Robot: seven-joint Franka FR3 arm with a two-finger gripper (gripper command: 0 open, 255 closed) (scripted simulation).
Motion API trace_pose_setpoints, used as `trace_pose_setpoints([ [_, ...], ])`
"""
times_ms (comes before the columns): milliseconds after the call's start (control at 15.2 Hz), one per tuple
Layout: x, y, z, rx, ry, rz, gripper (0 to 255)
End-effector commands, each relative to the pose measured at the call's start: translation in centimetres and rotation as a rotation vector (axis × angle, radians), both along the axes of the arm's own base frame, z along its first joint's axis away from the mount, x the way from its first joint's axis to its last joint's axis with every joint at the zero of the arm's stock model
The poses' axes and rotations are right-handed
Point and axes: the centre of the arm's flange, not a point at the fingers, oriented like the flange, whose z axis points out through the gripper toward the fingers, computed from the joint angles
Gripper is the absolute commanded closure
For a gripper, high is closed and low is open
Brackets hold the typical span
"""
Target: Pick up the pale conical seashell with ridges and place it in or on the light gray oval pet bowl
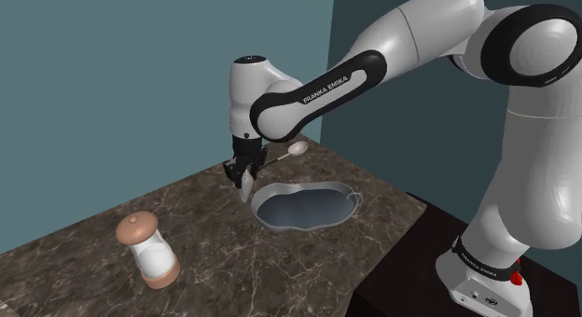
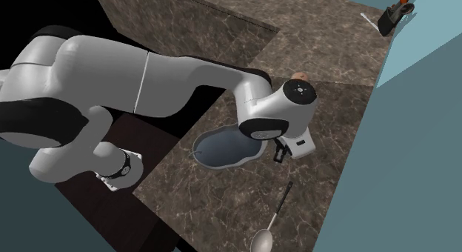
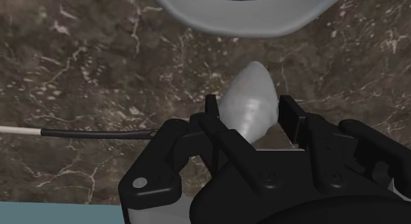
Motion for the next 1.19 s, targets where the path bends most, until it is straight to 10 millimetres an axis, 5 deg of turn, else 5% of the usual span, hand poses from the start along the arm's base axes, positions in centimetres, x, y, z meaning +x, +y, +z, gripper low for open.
trace_pose_setpoints([
  [0,0.0,-0.1,1.1,0.000,0.000,0.000,255],
  [1122,0.0,-0.1,10.1,0.000,0.000,0.000,255],
])
